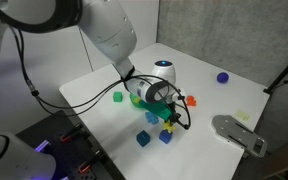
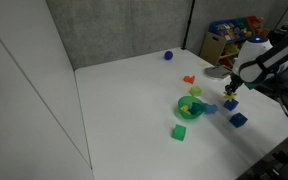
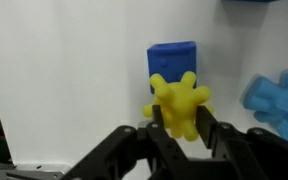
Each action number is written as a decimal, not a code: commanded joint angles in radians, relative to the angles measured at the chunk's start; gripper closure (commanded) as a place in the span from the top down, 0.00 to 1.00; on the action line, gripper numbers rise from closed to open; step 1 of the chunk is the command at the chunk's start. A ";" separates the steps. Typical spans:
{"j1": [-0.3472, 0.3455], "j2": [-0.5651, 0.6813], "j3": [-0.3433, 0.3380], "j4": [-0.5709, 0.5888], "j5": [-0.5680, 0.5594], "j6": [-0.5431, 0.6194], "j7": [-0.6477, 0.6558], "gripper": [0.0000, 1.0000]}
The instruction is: Put the yellow spiky toy in the green bowl
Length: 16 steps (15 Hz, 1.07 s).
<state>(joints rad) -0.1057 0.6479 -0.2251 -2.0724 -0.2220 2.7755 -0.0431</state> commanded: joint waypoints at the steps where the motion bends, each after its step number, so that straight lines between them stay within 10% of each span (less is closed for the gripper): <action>1: 0.042 -0.108 0.000 -0.078 -0.024 0.018 -0.008 0.08; 12: 0.202 -0.322 0.063 -0.198 -0.068 0.008 0.035 0.02; 16: 0.222 -0.341 0.072 -0.207 -0.091 0.004 0.050 0.36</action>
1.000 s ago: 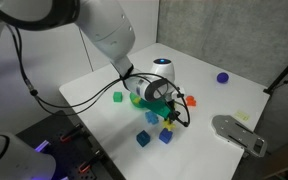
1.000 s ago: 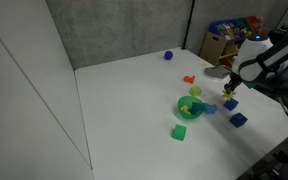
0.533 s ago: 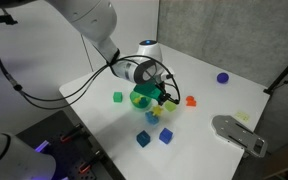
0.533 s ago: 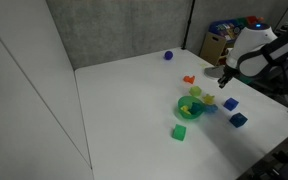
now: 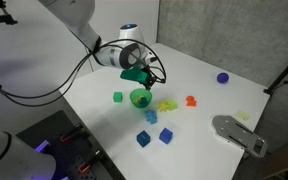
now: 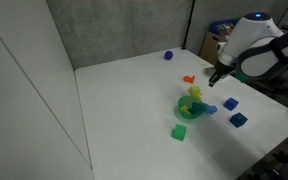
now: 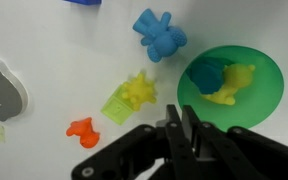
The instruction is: Put the yellow spiky toy in the green bowl
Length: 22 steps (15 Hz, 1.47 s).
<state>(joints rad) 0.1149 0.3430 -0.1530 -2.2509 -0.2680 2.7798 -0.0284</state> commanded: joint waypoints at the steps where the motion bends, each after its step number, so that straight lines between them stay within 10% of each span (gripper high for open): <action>1: 0.003 -0.035 -0.004 -0.030 -0.054 0.002 0.041 0.43; 8: -0.114 0.011 0.029 -0.035 -0.014 0.002 -0.101 0.98; 22: -0.144 0.282 0.010 0.275 0.130 -0.104 0.099 1.00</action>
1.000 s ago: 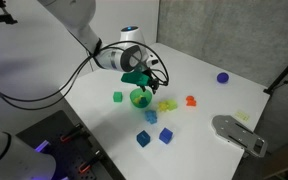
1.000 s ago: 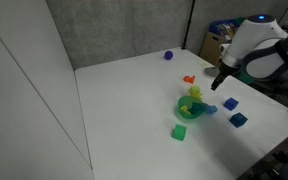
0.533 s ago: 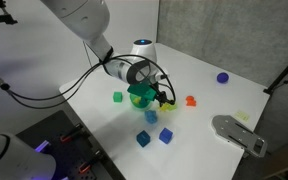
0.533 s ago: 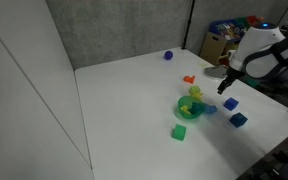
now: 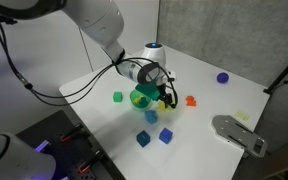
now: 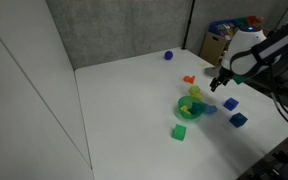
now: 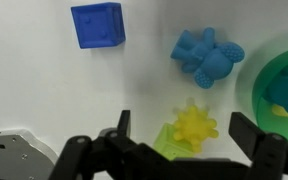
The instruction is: Put the yellow spiky toy in the green bowl
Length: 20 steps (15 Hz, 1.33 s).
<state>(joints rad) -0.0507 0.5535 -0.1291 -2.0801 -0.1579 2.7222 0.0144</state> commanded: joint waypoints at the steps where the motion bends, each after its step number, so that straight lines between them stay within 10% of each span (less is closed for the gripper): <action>1: 0.026 0.093 -0.014 0.132 0.024 -0.057 0.071 1.00; 20: 0.025 0.395 0.041 0.443 0.158 -0.063 0.104 1.00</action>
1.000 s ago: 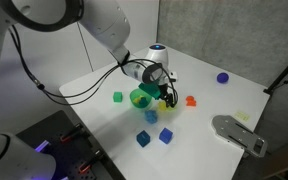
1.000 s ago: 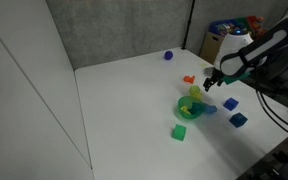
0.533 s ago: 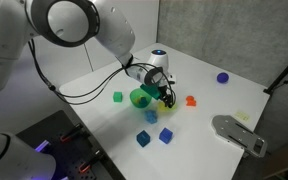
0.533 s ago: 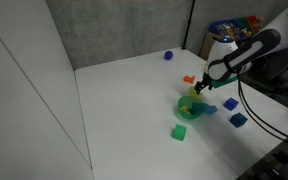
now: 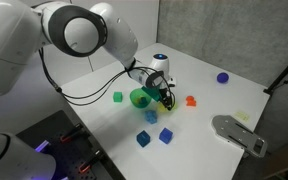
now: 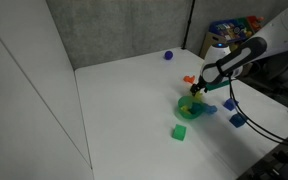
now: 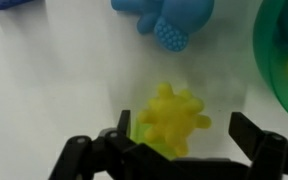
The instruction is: Put the yellow spiky toy in the green bowl
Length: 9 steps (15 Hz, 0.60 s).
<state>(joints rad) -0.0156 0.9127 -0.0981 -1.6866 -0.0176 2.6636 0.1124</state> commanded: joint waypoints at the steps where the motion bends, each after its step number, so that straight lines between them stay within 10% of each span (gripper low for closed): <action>1: -0.009 0.044 0.008 0.056 0.018 -0.002 0.007 1.00; 9: 0.016 0.080 -0.019 0.077 -0.004 0.019 0.007 0.38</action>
<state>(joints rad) -0.0116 0.9734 -0.1043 -1.6424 -0.0119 2.6814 0.1124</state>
